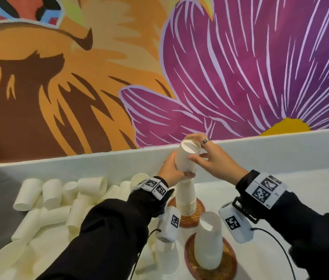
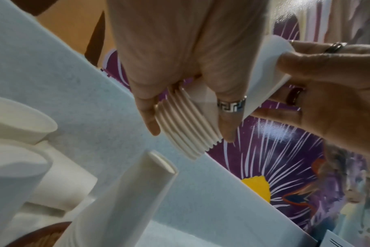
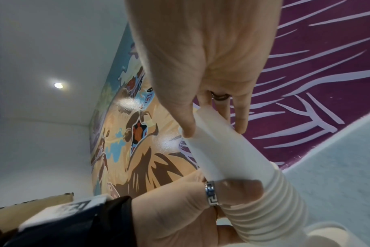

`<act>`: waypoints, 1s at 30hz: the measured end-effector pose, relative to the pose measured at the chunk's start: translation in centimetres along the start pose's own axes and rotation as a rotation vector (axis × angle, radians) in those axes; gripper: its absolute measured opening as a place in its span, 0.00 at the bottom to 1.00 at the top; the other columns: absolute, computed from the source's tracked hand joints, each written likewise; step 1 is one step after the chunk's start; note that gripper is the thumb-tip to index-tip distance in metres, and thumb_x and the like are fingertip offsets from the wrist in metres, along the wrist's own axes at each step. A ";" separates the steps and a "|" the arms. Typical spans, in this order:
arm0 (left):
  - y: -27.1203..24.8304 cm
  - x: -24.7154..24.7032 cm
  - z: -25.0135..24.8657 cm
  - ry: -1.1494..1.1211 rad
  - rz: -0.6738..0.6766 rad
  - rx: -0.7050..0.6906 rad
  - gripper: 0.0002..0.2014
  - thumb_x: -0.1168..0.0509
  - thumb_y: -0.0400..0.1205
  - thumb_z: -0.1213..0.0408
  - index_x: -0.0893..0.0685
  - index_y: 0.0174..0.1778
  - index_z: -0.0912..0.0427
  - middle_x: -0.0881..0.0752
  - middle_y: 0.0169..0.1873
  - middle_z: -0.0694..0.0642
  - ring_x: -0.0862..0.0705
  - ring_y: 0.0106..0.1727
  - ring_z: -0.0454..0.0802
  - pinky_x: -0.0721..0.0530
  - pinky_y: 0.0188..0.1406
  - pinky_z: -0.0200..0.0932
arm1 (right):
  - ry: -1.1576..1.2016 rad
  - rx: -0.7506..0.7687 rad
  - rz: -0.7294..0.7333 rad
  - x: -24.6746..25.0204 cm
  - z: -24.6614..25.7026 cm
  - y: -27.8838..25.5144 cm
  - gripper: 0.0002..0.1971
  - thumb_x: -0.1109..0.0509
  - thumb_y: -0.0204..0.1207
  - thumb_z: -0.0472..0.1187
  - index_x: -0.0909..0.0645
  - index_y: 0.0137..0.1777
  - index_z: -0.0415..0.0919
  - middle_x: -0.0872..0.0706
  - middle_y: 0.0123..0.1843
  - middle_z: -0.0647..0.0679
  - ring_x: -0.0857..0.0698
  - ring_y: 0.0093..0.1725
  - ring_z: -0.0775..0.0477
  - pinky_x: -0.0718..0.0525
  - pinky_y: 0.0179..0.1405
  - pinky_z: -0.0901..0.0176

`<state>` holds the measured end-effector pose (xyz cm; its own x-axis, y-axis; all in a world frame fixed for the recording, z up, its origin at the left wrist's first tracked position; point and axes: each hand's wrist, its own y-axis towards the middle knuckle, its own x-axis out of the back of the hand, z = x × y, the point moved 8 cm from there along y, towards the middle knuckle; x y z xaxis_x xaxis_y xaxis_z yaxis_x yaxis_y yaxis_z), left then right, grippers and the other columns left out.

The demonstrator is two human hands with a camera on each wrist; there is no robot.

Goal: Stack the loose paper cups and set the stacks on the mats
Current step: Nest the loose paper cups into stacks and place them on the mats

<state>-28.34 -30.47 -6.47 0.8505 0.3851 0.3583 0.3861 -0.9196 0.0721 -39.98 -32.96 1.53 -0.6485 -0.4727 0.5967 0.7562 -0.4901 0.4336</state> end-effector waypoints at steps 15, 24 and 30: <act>1.4 -2.2 6.1 0.126 0.062 0.228 0.29 0.28 0.77 0.64 0.32 0.73 0.57 0.23 0.67 0.57 0.24 0.68 0.57 0.26 0.66 0.47 | -0.352 -0.237 0.371 -5.0 -6.4 0.7 0.27 0.39 0.83 0.40 0.42 0.80 0.50 0.22 0.72 0.42 0.22 0.69 0.42 0.25 0.66 0.56; -0.4 2.1 6.4 0.265 0.149 0.306 0.30 0.31 0.80 0.64 0.35 0.78 0.56 0.28 0.74 0.56 0.25 0.71 0.55 0.23 0.61 0.46 | -0.465 -0.237 0.485 -4.6 -3.8 0.7 0.28 0.39 0.84 0.44 0.44 0.81 0.51 0.33 0.81 0.46 0.30 0.77 0.45 0.32 0.75 0.53; -4.1 7.0 2.7 0.263 0.101 0.233 0.26 0.33 0.81 0.61 0.32 0.75 0.55 0.25 0.71 0.57 0.23 0.67 0.55 0.23 0.50 0.44 | -0.500 -0.221 0.497 -4.5 1.8 0.6 0.22 0.47 0.87 0.43 0.42 0.80 0.51 0.28 0.77 0.42 0.26 0.74 0.43 0.30 0.71 0.53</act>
<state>-23.05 -23.77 -6.73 0.7794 0.2325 0.5818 0.4016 -0.8982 -0.1790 -36.51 -29.84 0.31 -0.0770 -0.3130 0.9466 0.8809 -0.4661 -0.0825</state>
